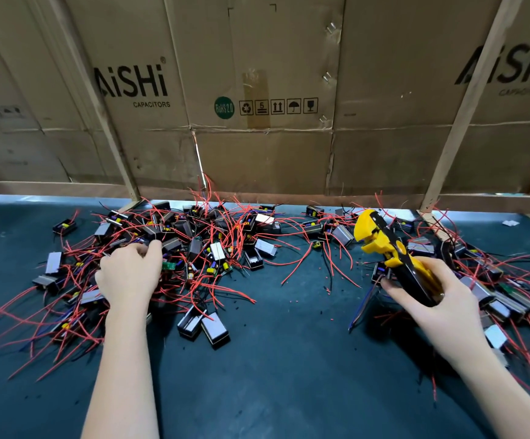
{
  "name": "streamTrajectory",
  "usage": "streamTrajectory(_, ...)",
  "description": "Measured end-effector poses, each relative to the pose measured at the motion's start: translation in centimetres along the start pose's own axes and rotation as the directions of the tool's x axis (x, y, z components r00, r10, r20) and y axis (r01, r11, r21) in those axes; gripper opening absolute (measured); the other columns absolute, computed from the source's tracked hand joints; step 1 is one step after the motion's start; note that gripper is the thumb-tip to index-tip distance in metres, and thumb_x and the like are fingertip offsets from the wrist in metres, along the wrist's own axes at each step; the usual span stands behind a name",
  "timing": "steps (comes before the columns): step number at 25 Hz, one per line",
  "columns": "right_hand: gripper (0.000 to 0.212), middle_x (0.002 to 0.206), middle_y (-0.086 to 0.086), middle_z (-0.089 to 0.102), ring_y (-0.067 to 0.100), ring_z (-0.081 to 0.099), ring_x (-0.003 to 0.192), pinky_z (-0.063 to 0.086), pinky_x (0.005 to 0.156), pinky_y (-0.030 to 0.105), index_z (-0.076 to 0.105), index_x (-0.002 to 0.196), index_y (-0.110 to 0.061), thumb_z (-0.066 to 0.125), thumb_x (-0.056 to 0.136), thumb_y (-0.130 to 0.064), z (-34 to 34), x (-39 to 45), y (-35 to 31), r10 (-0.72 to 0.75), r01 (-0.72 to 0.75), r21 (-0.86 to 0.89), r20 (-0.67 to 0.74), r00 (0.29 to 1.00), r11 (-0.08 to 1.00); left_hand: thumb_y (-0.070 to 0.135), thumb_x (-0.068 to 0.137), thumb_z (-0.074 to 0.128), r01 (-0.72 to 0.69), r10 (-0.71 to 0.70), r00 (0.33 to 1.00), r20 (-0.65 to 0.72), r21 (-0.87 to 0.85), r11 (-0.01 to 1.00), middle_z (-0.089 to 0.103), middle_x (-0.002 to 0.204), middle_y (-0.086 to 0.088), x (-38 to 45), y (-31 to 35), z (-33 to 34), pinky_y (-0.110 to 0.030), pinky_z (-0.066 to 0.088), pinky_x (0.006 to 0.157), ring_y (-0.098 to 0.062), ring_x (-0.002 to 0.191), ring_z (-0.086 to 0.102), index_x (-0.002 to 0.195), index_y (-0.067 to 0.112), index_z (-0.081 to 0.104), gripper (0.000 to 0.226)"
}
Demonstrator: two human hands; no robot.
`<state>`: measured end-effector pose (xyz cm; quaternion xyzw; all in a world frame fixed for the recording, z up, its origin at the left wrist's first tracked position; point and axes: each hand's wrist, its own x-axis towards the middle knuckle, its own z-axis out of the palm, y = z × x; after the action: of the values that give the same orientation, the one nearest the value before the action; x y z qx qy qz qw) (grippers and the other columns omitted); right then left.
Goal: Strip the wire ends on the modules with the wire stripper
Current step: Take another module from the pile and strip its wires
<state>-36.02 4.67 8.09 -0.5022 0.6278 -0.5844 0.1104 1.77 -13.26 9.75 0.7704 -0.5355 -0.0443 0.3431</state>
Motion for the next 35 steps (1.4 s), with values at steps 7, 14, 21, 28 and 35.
streamTrajectory(7, 0.045, 0.097, -0.022, 0.069, -0.005, 0.061, 0.095, 0.040, 0.075, 0.002, 0.063, 0.101, -0.034, 0.075, 0.062, -0.053, -0.1, 0.0, 0.1, -0.008, 0.008, -0.013, 0.000, 1.000, 1.000, 0.014, 0.079, 0.075, -0.069, 0.084, 0.981, -0.175, 0.089, 0.994, 0.063, 0.112, -0.021, -0.5, 0.7, 0.2, -0.047, 0.038, 0.089, -0.043, 0.110, 0.049, 0.098, 0.009, 0.066, 0.022)
streamTrajectory(14, 0.036, 0.097, -0.027, 0.066, -0.009, 0.060, 0.094, 0.038, 0.074, -0.002, 0.062, 0.098, -0.037, 0.083, 0.069, -0.035, 0.0, 0.0, 0.3, -0.012, 0.013, -0.043, 0.006, 1.000, 0.999, 0.012, 0.087, 0.061, -0.276, 0.298, 0.954, -0.027, 0.307, 0.911, 0.066, 0.119, -0.014, 0.2, 1.8, 3.1, -0.043, 0.036, 0.093, -0.035, 0.119, 0.046, 0.123, 0.011, 0.064, 0.036)
streamTrajectory(21, 0.037, 0.097, -0.027, 0.067, -0.006, 0.060, 0.097, 0.040, 0.076, 0.002, 0.061, 0.099, -0.039, 0.082, 0.069, -0.038, -0.1, 0.0, 0.4, -0.020, 0.021, -0.045, 0.009, 1.000, 0.999, 0.018, 0.087, 0.066, -0.249, 0.231, 0.937, -0.262, -0.038, 0.968, 0.066, 0.105, -0.022, 0.5, 1.4, 3.1, -0.044, 0.039, 0.083, -0.041, 0.102, 0.053, 0.106, 0.007, 0.072, 0.022)
streamTrajectory(28, 0.037, 0.096, -0.018, 0.070, 0.000, 0.063, 0.096, 0.042, 0.076, 0.003, 0.063, 0.099, -0.033, 0.082, 0.067, -0.039, 0.1, 0.1, 0.6, -0.023, 0.023, -0.016, 0.019, 1.000, 1.000, 0.028, 0.089, 0.068, -0.246, 0.158, 0.964, -0.214, -0.944, 0.220, 0.068, 0.085, 0.011, -1.4, 4.1, -1.5, -0.037, 0.058, 0.081, -0.012, 0.078, 0.065, 0.087, 0.030, 0.072, 0.004)
streamTrajectory(35, 0.038, 0.098, -0.014, 0.072, 0.004, 0.066, 0.096, 0.044, 0.077, 0.006, 0.063, 0.101, -0.031, 0.083, 0.069, -0.036, 0.1, 0.1, 0.7, -0.028, 0.028, -0.004, 0.012, 1.000, 1.000, 0.015, 0.086, 0.072, -0.097, 0.731, 0.434, 0.526, -0.780, 0.619, 0.067, 0.075, 0.000, -9.7, 8.8, 2.4, -0.025, 0.050, 0.062, -0.014, 0.061, 0.063, 0.093, 0.012, 0.071, 0.007)
